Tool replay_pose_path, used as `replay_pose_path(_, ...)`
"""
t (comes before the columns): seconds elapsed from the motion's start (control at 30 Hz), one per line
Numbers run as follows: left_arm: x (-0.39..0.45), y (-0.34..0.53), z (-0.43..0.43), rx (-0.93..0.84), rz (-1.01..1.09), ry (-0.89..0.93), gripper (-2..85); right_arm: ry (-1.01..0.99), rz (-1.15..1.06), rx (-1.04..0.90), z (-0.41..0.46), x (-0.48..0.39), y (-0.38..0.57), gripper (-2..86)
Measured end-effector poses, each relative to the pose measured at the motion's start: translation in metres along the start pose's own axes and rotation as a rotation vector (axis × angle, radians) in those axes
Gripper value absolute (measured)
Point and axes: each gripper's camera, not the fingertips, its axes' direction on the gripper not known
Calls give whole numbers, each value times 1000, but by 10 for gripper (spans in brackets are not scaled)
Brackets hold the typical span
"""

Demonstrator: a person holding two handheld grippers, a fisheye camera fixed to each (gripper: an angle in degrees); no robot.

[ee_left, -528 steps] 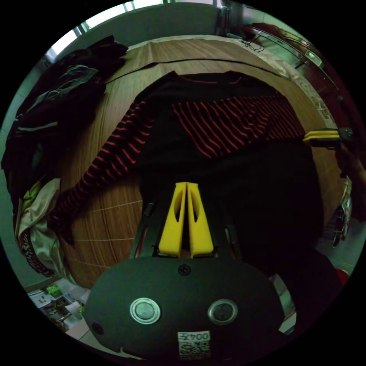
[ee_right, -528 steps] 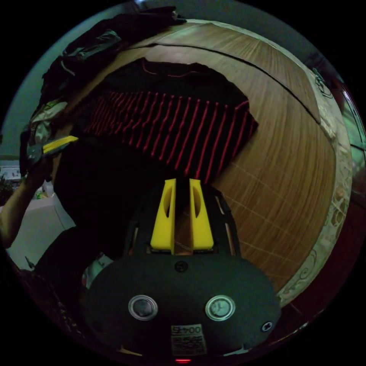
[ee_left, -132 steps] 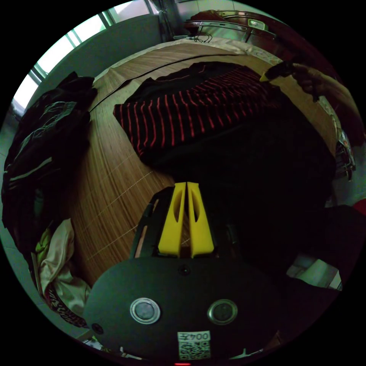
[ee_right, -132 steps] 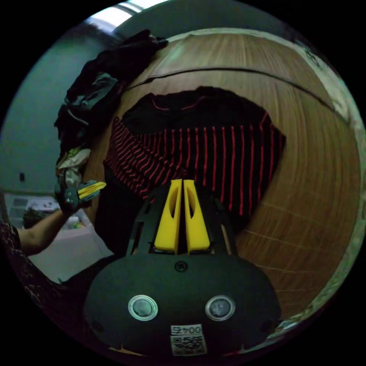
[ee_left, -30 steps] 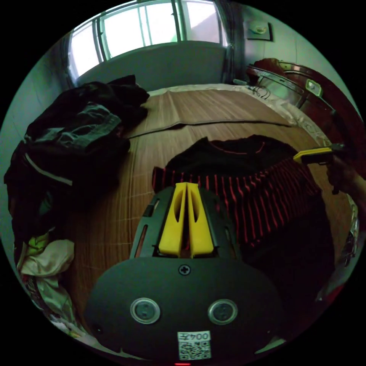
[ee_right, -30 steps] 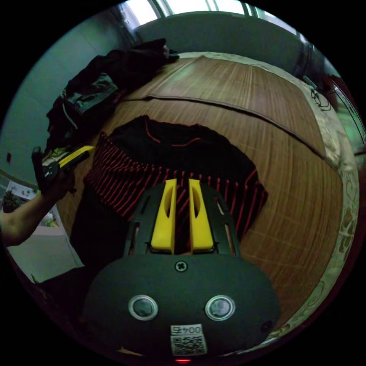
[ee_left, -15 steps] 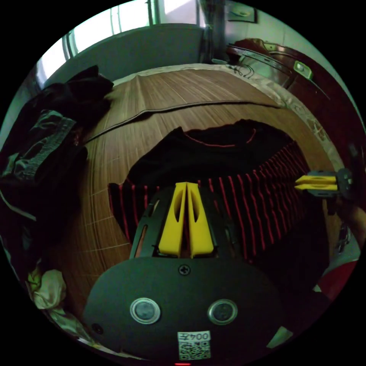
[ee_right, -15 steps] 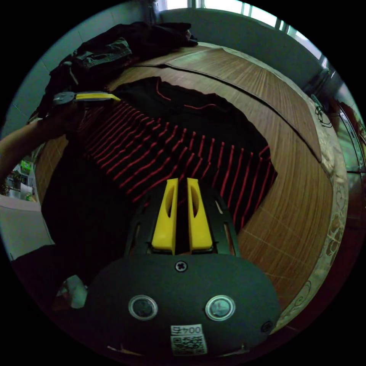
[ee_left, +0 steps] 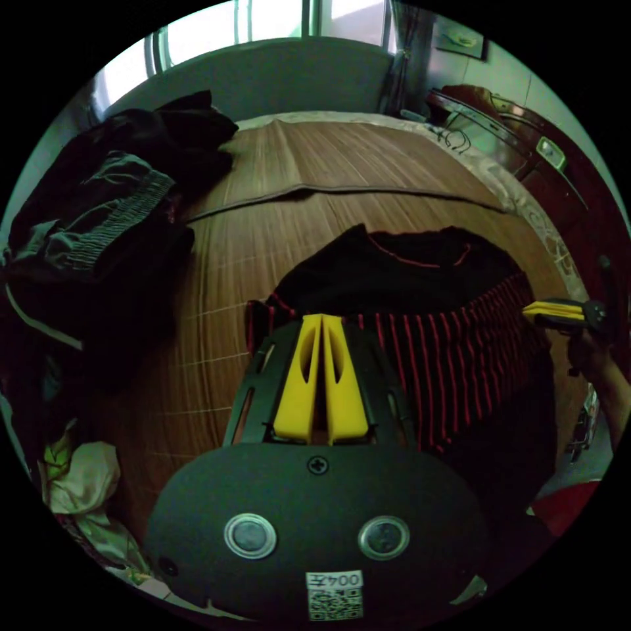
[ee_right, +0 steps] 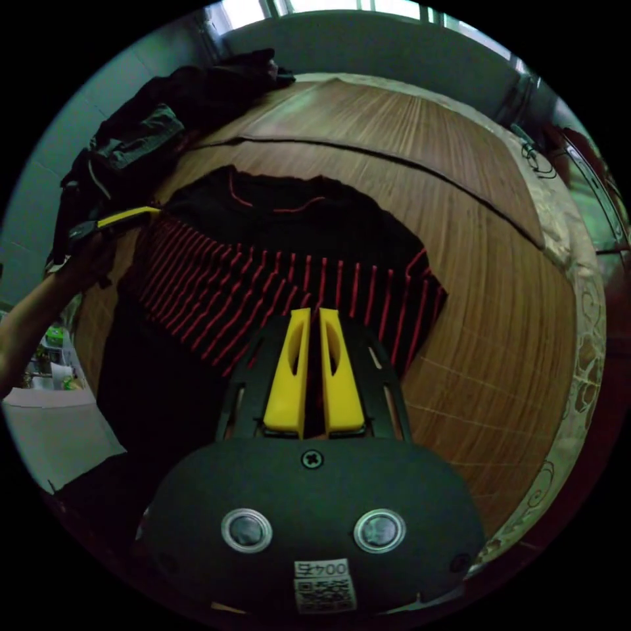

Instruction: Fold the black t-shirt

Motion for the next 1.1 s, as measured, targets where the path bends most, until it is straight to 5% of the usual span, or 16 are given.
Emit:
replay_pose_path(0.27,-9,101,-60,-96,-21,17,7,59,0,-162,-4,-44,69,16)
replay_pose_path(0.63,14,170,-38,-297,49,-30,6,92,-21,-249,16,-72,113,2)
replay_pose_path(0.93,-9,192,-81,-183,-52,-59,7,49,30,-186,-1,-60,139,-2)
replay_pose_path(1.1,10,156,-66,-144,74,-29,6,18,90,-210,-1,-56,161,-4)
